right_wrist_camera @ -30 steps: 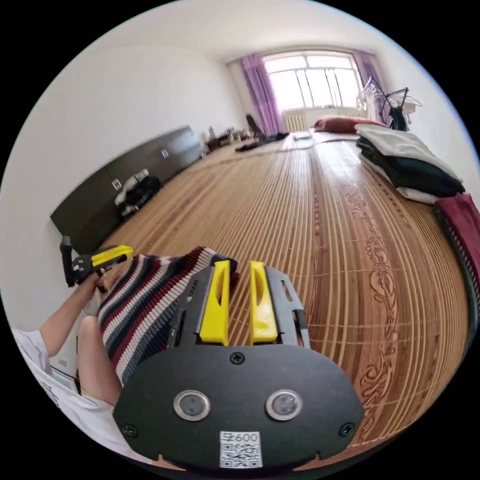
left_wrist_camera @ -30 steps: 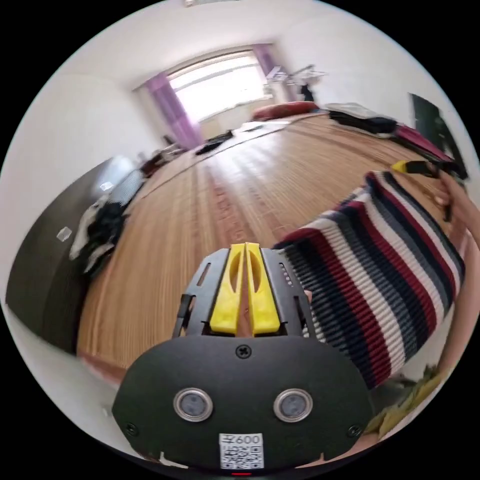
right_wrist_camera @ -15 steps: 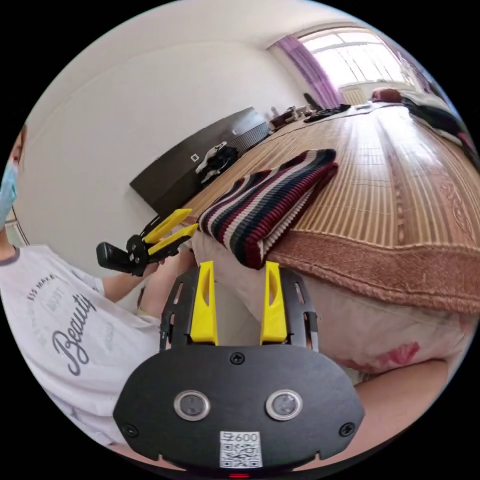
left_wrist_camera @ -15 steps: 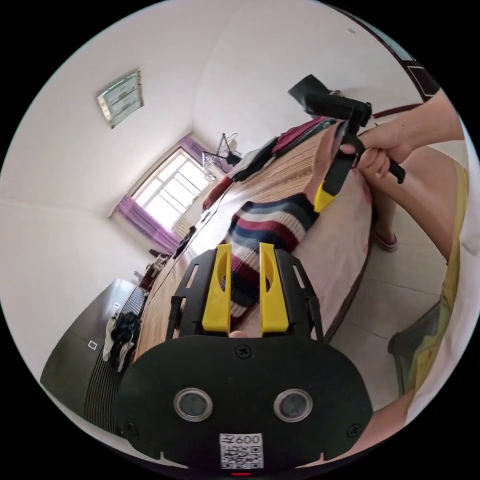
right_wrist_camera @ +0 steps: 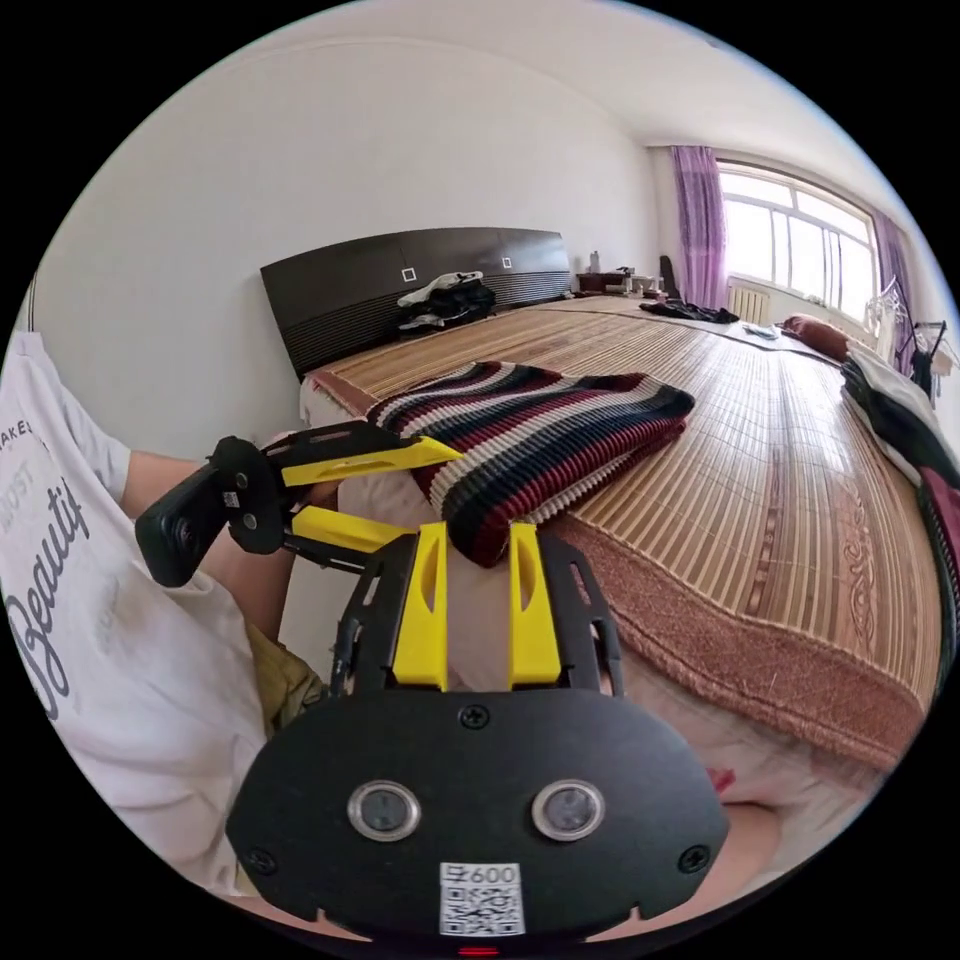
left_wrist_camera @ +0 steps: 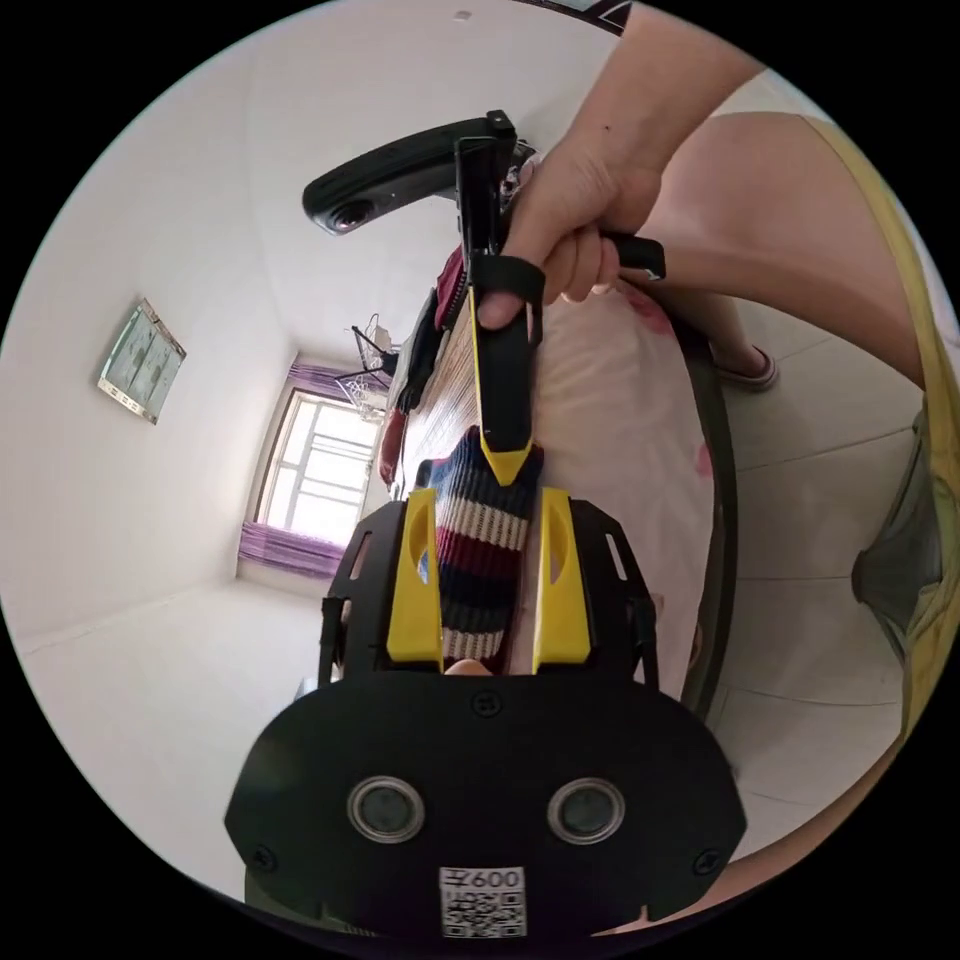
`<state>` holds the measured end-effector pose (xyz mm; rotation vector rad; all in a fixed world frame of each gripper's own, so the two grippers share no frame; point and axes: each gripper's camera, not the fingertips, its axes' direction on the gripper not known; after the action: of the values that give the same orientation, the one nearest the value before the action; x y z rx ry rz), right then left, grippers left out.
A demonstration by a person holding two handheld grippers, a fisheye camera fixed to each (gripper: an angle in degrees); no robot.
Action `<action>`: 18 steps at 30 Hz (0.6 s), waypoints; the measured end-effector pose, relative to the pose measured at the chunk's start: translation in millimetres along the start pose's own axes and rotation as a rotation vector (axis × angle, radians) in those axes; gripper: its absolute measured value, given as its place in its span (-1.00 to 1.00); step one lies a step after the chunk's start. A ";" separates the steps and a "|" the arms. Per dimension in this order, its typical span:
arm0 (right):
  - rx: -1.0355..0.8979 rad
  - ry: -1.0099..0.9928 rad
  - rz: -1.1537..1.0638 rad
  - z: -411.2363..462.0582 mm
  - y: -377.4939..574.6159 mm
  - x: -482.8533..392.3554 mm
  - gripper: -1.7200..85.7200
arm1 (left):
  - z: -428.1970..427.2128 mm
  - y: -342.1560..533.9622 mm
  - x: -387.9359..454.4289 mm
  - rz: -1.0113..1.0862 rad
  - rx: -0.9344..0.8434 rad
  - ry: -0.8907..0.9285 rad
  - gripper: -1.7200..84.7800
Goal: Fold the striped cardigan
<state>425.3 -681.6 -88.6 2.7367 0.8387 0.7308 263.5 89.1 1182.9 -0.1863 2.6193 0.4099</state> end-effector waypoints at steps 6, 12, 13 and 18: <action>0.026 -0.012 -0.233 0.1 8.8 -31.0 -0.89 | 0.3 7.9 0.9 -0.020 -0.034 -0.017 -0.66; -0.052 -0.069 -0.229 13.4 1.9 -32.6 -0.81 | -2.4 22.8 15.4 0.051 -0.067 -0.083 -0.75; -0.059 -0.094 -0.172 14.3 -0.7 -28.7 -0.79 | -3.1 26.0 16.1 0.053 -0.069 -0.092 -0.75; 0.031 -0.160 0.077 8.0 16.4 -24.4 -0.75 | -9.5 64.0 3.9 -0.025 -0.096 -0.070 -0.80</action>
<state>419.5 -709.2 -100.2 2.8229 0.7205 0.5072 243.0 146.4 1205.3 -0.2319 2.5283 0.5251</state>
